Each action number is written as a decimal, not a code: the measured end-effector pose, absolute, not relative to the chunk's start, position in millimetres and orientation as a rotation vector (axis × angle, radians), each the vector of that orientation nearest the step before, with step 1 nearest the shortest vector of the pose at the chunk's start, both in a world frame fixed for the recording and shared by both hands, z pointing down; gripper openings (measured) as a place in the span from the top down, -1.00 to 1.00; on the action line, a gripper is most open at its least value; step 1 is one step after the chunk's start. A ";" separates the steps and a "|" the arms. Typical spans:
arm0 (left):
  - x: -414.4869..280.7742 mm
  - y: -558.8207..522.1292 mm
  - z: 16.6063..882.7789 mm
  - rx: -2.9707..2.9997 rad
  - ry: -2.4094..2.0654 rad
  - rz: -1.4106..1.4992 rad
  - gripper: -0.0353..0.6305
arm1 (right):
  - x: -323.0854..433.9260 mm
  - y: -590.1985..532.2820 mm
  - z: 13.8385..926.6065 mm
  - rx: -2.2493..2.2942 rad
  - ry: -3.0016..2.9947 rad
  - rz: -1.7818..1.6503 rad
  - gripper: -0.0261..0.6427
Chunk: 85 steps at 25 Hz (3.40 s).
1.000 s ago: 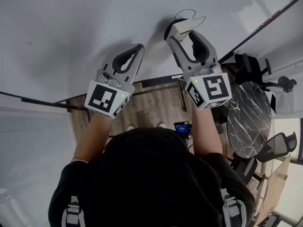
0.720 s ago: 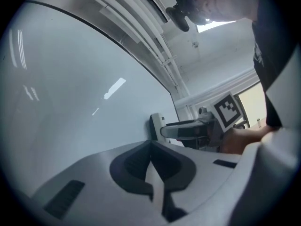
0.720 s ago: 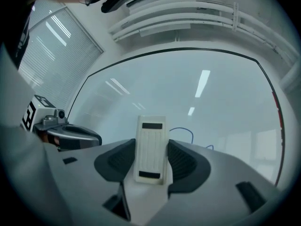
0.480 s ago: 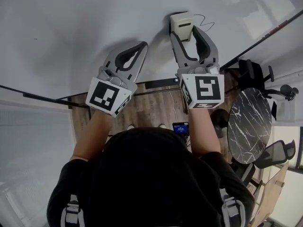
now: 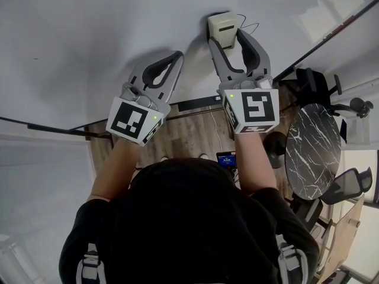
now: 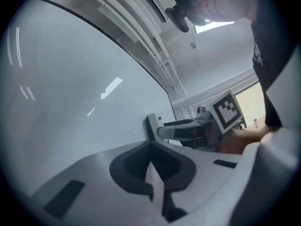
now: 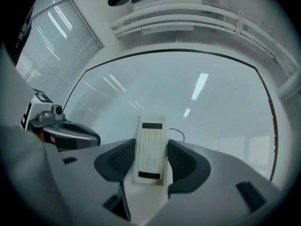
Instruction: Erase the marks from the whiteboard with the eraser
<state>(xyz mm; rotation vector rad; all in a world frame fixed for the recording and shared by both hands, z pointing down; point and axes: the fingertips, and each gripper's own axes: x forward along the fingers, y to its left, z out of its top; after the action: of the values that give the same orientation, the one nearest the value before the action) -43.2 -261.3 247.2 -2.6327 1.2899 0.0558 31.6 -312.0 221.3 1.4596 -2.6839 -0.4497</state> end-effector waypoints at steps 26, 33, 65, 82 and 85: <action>17.6 -285.7 258.3 -2.670 1.247 0.041 0.88 | 135.8 -347.1 227.4 1.624 -2.634 -0.386 0.27; 19.1 -287.0 261.1 -2.669 1.262 0.034 0.88 | 174.0 -361.3 233.2 1.726 -2.577 -0.351 0.27; -58.7 -242.0 243.1 -2.617 1.327 0.045 0.88 | 76.2 -287.4 220.7 1.609 -2.640 -0.374 0.27; -97.2 -244.6 247.5 -2.633 1.374 0.018 0.88 | -4.0 -300.6 205.8 1.489 -2.703 -0.449 0.27; -93.9 -245.4 251.3 -2.633 1.379 0.012 0.88 | -3.5 -301.4 206.2 1.483 -2.707 -0.472 0.26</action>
<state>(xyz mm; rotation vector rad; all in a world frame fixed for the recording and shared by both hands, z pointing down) -93.9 -245.4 251.3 -2.6328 1.3787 0.0118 -3.5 -301.4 206.2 1.4826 -2.7073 -0.4716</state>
